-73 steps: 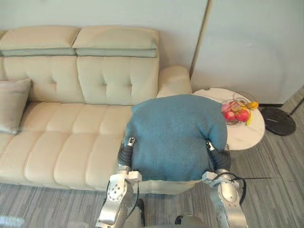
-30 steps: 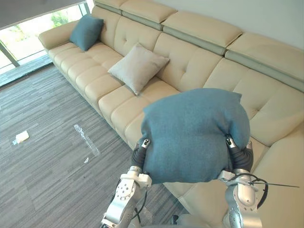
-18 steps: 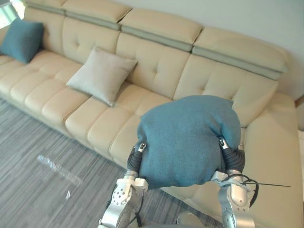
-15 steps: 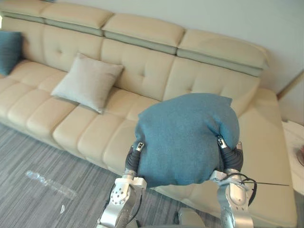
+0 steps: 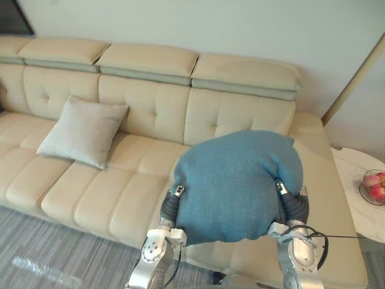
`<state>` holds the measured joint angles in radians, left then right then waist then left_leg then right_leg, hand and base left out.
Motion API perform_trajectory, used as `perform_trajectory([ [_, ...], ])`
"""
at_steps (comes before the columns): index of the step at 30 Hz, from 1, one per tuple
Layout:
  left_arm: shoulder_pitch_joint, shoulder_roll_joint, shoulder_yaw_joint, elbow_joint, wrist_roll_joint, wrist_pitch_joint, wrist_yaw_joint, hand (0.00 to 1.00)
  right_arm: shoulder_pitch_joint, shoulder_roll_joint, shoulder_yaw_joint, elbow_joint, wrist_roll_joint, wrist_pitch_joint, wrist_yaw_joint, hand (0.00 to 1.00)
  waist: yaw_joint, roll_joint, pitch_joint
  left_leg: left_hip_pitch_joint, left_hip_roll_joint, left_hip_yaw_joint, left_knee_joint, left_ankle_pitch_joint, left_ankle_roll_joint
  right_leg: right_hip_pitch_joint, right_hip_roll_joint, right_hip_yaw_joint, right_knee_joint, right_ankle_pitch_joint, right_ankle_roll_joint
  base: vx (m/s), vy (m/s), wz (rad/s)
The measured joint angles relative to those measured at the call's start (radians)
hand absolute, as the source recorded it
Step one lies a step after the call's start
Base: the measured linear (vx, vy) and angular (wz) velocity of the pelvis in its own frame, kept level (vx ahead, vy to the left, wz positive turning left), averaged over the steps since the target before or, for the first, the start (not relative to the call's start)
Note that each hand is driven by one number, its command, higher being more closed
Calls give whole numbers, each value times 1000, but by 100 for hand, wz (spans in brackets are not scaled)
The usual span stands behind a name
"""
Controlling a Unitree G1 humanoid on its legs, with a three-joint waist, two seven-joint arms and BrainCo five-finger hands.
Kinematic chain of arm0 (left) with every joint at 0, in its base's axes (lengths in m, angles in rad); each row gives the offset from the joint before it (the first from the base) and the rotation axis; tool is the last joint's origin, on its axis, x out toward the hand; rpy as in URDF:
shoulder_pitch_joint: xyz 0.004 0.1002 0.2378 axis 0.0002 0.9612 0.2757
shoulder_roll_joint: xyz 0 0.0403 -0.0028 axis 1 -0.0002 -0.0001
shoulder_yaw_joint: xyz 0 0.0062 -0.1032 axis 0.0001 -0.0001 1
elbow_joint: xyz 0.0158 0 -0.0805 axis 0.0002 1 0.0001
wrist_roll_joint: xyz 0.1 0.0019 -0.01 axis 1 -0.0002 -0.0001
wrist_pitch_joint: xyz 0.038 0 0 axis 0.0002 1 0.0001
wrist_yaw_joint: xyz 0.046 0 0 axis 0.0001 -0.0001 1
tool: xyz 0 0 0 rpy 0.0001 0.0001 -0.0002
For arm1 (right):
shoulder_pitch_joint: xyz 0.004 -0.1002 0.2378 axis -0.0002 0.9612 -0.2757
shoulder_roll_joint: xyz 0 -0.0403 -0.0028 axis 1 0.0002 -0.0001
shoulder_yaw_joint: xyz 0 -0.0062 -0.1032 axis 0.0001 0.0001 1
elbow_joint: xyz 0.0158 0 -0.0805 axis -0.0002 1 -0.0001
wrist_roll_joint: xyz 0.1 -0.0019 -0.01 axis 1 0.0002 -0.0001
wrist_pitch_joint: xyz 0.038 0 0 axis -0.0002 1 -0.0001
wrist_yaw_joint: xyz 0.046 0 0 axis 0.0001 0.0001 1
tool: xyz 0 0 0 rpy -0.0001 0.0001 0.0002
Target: Pick up cushions and gather them together orderly.
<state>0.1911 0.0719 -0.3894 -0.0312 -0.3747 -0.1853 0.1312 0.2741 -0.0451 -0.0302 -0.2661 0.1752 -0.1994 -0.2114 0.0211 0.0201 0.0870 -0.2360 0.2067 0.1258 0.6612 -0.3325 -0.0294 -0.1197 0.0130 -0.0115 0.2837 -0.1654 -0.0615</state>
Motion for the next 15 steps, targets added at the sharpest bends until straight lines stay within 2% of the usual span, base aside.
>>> perform_trajectory([
  [1, -1, 0, 0, 1, 1, 0, 0, 100, -13, -8, 0, 13, -1, 1, -4, 100, 8, 8, -5, 0, -35, -70, -154, 29, -20, -1, -9, 22, -1, 3, 23, 146, 204, -63],
  [2, -1, -1, -1, 1, 1, 0, 0, 100, -16, -12, 0, 18, -1, 1, -4, 100, 9, 16, -10, 10, -42, -83, -203, 57, -18, -1, -7, 28, 0, 8, 38, 124, 191, -55],
  [3, 0, -3, -1, 3, 2, 1, 0, 100, -17, -20, 0, 26, -1, 3, -5, 100, 10, 28, -16, 18, -43, -95, -261, 145, -48, -2, -2, 41, 7, 1, 54, 195, 233, -49],
  [4, 2, 6, 0, 8, 3, 1, 1, 100, -15, -12, 0, 52, -7, 13, -5, 100, 13, 7, -30, 46, -64, -66, -283, 152, -72, 7, -21, 75, -5, 8, 81, 206, 218, -43],
  [5, 1, 6, 0, 8, 4, 1, 1, 100, -15, -11, 0, 52, -9, 13, -5, 100, 13, 2, -32, 46, -69, -60, -287, 153, -69, 9, -31, 78, -14, 11, 87, 235, 249, -35],
  [7, 1, 13, -1, 8, 6, 1, 1, 100, -17, 3, -2, 51, -18, 13, -5, 100, 9, -26, -37, 53, -101, -37, -311, 157, -59, 17, -66, 93, -59, 25, 110, 142, 194, -13],
  [10, -2, 25, -1, 8, 7, 0, 1, 100, -18, 5, -1, 51, -19, 13, -3, 100, 11, -39, -43, 66, -130, -20, -346, 167, -44, 16, -93, 107, -81, 34, 123, 74, 123, -12],
  [15, -2, 40, -1, 8, 9, -1, 2, 100, -48, 2, 2, 100, -26, 13, -3, 100, 15, -42, -41, 34, -127, 6, -377, 172, -35, -37, -91, 133, -102, 53, 129, -13, 17, -18],
])
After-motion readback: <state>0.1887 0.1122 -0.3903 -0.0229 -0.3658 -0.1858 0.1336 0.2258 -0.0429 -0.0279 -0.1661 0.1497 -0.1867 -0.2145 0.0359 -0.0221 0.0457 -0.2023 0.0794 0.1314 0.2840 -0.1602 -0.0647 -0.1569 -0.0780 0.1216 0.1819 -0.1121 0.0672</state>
